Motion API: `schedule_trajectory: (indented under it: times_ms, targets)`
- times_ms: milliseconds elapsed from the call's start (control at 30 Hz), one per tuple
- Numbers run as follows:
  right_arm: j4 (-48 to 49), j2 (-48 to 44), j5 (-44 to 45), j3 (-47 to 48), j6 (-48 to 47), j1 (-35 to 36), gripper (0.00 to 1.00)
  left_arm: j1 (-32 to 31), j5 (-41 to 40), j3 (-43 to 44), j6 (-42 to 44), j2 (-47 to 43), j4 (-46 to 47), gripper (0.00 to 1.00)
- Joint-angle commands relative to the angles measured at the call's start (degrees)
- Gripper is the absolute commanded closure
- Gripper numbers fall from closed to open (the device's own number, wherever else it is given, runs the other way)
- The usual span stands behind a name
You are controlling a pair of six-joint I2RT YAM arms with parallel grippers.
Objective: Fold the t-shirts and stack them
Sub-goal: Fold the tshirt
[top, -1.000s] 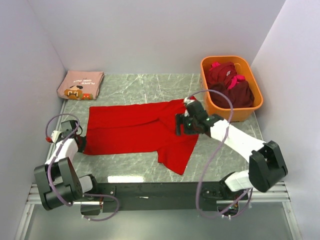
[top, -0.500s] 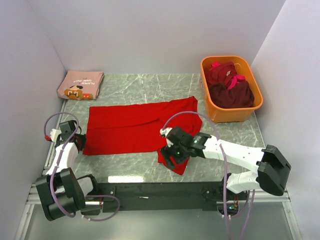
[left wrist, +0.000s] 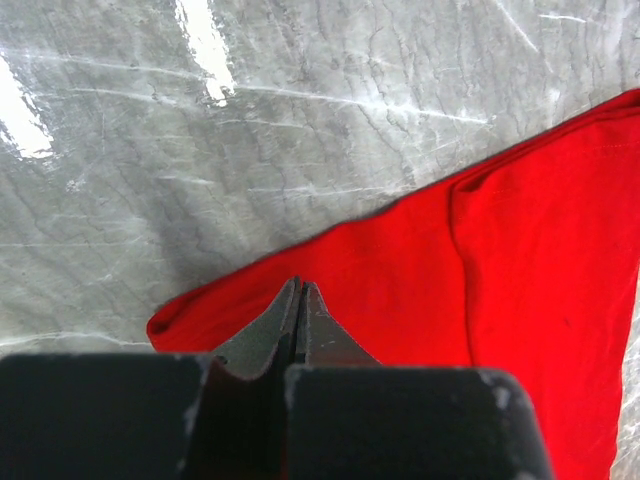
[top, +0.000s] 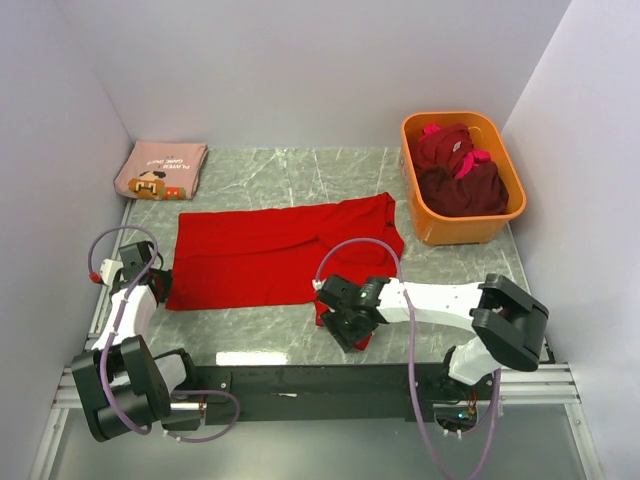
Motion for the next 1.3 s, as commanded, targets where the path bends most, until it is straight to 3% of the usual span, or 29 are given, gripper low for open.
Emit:
schedule_trajectory:
  times_ms: [0, 100, 167, 233, 467, 767, 1067, 1167, 1200, 1267]
  targets:
    - [-1.15, 1.30, 4.00, -1.47, 2.32, 0.19, 0.40, -0.01, -0.49, -0.52, 0.39, -0.23, 1.11, 1.00]
    - [-0.45, 1.91, 4.27, -1.47, 2.94, 0.10, 0.51, -0.02, 0.13, -0.35, 0.92, -0.14, 1.90, 0.99]
    - [-0.45, 2.18, 5.05, -0.95, 3.38, 0.10, 0.79, -0.10, 0.66, -0.08, 1.27, 0.03, 2.43, 0.99]
    - [-0.97, 2.44, 7.33, 0.02, 3.90, -0.07, 1.00, -0.02, 1.01, -0.08, 1.45, 0.12, 2.78, 0.99]
    - [-2.21, -1.16, 10.94, 2.48, 3.12, -4.38, 1.00, -0.10, 1.71, 0.18, 1.71, 0.21, 3.31, 0.99]
    - [-2.21, -6.26, 6.82, 5.82, -1.10, -14.65, 1.00, -0.10, 3.21, 2.81, 1.10, 0.04, 3.22, 0.99]
    - [-0.10, -4.15, 2.69, 8.55, -3.13, -17.30, 1.00, -0.01, 4.18, 5.01, 0.66, 1.79, 3.58, 0.99]
    - [0.69, -3.89, 1.19, 8.37, -3.39, -17.39, 1.00, -0.02, 2.77, 5.28, -0.91, 2.49, -0.53, 0.99]
    - [1.13, -4.06, 1.19, 8.11, -3.56, -17.39, 1.00, -0.01, 1.55, 5.54, -1.19, 2.76, -1.51, 0.91]
    - [1.66, -4.33, -0.38, 7.76, -3.83, -17.39, 1.00, -0.10, 1.45, 5.81, -1.02, 3.20, -3.18, 0.58]
